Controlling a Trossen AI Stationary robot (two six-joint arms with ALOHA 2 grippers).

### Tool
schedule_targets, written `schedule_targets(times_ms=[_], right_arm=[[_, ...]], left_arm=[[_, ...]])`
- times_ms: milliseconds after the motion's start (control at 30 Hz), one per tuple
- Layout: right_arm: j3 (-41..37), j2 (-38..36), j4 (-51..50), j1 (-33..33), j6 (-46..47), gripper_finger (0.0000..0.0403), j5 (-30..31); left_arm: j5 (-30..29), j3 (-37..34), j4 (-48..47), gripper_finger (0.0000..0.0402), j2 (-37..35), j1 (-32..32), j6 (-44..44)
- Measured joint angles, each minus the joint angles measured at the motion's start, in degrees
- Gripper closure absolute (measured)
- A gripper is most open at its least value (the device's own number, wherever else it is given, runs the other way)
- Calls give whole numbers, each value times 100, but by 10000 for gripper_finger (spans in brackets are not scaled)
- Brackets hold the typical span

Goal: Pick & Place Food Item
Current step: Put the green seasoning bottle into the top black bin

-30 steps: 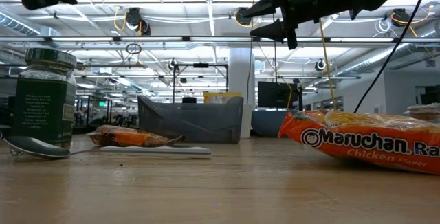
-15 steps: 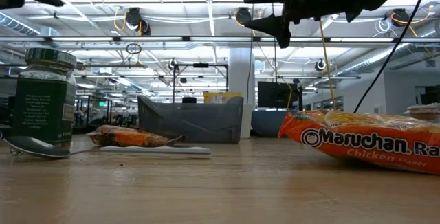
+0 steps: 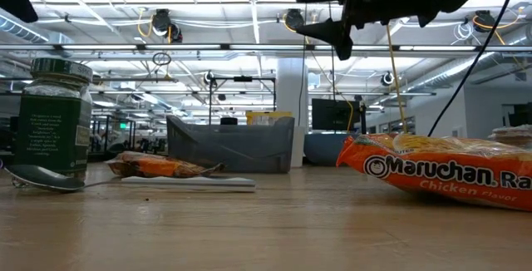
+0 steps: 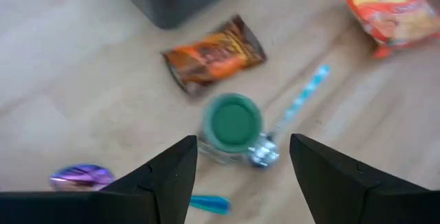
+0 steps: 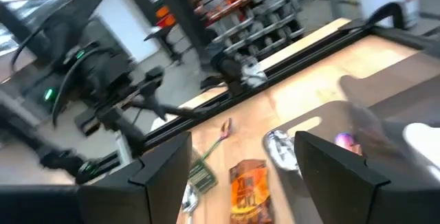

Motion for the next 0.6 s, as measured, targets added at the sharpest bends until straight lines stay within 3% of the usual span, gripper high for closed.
schedule_targets(times_ms=[233,500,600], right_arm=[[0,0,22,291,102,149,1370],[0,0,251,686,306,149,2699],[0,0,267,760,419,149,2912]], left_arm=[[-674,-115,-313,161,493,-759,-1116],[-742,-782,-535,160,584,-1710,-2871],[-658,-928,-523,160,584,-1940,-3088]])
